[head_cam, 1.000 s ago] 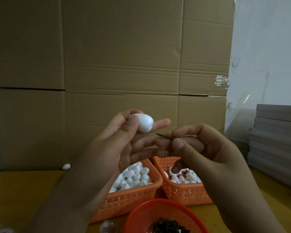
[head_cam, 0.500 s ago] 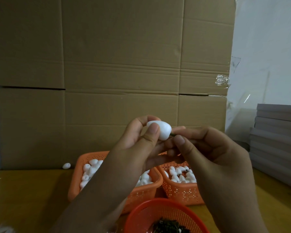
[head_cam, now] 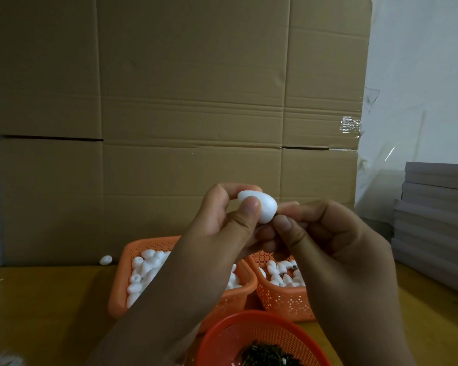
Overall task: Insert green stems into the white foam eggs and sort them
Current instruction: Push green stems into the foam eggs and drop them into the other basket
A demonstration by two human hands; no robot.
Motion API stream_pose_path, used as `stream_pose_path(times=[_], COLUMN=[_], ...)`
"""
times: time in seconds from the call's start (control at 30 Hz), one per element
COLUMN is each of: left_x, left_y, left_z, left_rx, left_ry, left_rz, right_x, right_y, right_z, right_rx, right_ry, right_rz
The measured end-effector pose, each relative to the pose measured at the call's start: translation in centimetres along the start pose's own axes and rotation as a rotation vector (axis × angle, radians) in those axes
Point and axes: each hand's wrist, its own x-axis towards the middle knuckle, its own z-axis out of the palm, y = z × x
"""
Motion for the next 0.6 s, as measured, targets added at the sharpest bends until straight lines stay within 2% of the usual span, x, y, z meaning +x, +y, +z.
stream_pose_path(times=[0.2,0.33,0.43,0.6], left_x=[0.0,0.2,0.3,0.2], left_y=[0.9,1.5,1.5,0.9], left_z=[-0.6,-1.5,-2.4,-1.6], left_rx=[0.202,0.357,0.576,0.937], left_ry=[0.003,0.093,0.145,0.104], left_rz=[0.123,0.234,0.253,0.292], right_x=[0.3,0.4,0.5,0.3], right_y=[0.6,1.1,1.1,1.1], right_z=[-0.2,-0.6,-0.7,0.0], right_rx=[0.011,-0.086,-0.12,-0.028], right_ry=[-0.092,-0.019,-0.055,-0.213], right_rz=[0.082,0.081,0.075,0.194])
